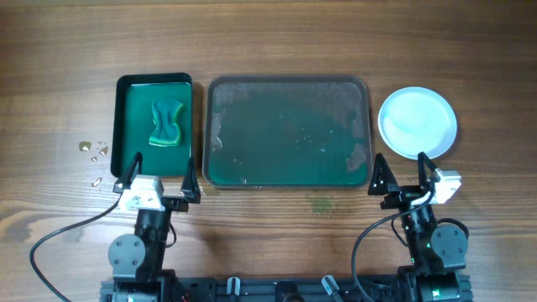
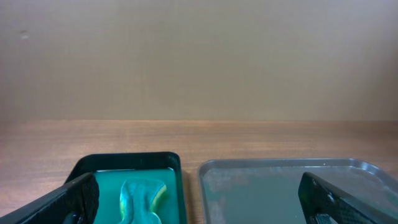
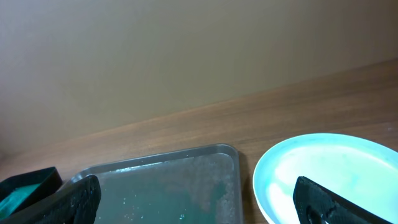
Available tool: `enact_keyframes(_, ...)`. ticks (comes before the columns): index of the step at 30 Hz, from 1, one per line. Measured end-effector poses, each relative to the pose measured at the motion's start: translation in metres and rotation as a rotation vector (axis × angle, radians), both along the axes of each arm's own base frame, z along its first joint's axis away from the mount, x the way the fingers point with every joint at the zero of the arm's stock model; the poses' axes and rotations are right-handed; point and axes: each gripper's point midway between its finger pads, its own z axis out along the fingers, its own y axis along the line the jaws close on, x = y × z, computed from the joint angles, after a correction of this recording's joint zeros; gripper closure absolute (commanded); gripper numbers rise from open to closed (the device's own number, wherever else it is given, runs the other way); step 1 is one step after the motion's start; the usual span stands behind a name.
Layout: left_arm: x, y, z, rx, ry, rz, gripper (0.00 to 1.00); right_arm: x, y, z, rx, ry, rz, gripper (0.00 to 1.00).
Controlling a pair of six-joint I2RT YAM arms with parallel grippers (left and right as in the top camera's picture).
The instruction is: Clean dirty plates on tray and stack at the side
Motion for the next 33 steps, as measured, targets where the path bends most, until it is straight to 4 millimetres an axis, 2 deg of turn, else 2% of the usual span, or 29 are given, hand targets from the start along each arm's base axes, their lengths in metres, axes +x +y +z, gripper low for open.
enact_keyframes(7,0.001,0.000,-0.034,0.006,0.121,0.000,0.00,0.000,0.000,0.000,0.000,0.000,0.000,0.00)
enact_keyframes(33,0.001,0.000,-0.034,0.006,0.120,0.000,0.00,0.000,0.000,0.000,0.000,0.000,0.000,0.00)
